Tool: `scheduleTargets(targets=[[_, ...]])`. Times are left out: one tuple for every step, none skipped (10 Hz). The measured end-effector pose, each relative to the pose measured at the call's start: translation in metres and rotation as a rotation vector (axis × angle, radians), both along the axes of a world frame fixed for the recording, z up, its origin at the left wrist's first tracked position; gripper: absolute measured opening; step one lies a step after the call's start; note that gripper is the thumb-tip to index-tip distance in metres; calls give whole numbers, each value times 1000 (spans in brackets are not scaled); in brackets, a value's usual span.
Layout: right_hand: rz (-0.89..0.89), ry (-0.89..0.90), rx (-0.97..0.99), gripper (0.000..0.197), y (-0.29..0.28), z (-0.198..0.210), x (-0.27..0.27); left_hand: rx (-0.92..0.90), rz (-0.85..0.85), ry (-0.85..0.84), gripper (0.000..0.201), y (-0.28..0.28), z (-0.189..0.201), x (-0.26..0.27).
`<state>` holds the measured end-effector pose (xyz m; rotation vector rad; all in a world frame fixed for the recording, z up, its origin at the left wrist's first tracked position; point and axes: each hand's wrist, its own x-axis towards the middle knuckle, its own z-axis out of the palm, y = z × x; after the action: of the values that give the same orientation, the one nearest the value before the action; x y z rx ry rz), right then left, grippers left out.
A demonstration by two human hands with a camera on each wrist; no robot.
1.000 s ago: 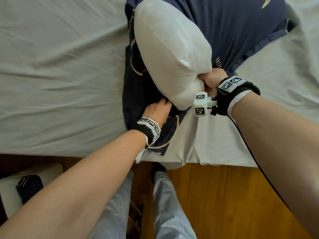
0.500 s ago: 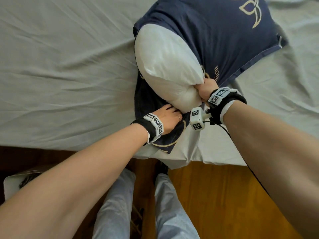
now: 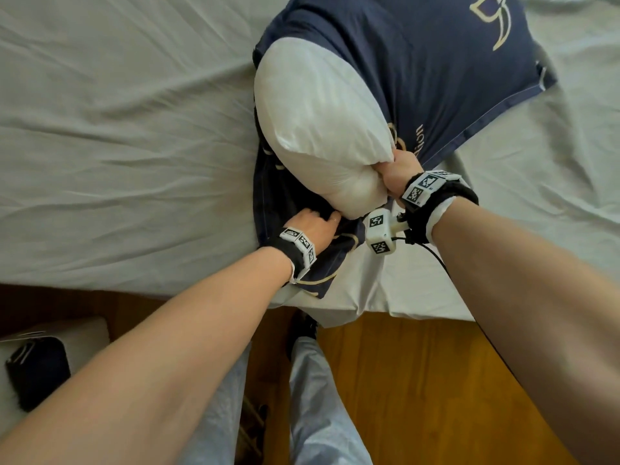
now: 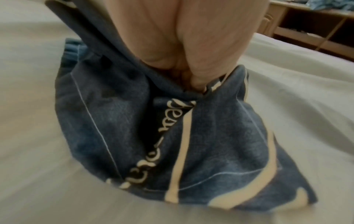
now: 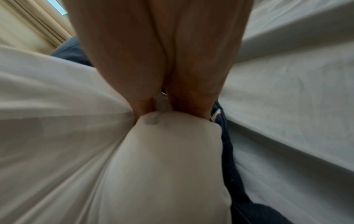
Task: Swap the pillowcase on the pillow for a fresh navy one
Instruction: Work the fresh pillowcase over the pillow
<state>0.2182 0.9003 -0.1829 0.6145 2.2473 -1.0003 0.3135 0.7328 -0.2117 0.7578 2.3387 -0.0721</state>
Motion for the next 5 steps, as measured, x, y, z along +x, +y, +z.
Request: scheduleTargets(targets=[[-14,-17,4,36,-2,0,-2,-23,-100,-31,56,-4,2,6],[3,-62,54,35,-7,-1,-4,-64,-58,-173,56,-17,15,12],[56,-102,139,35,-10,-6,-7,-84,-96,-229,30,-24,26,8],[104,-102,183,40,-10,-3,-13,-148,-274,-79,29,-16,29,-2],[72,-73,165,36,-15,3,-19,-92,-306,64,30,-13,17,-1]])
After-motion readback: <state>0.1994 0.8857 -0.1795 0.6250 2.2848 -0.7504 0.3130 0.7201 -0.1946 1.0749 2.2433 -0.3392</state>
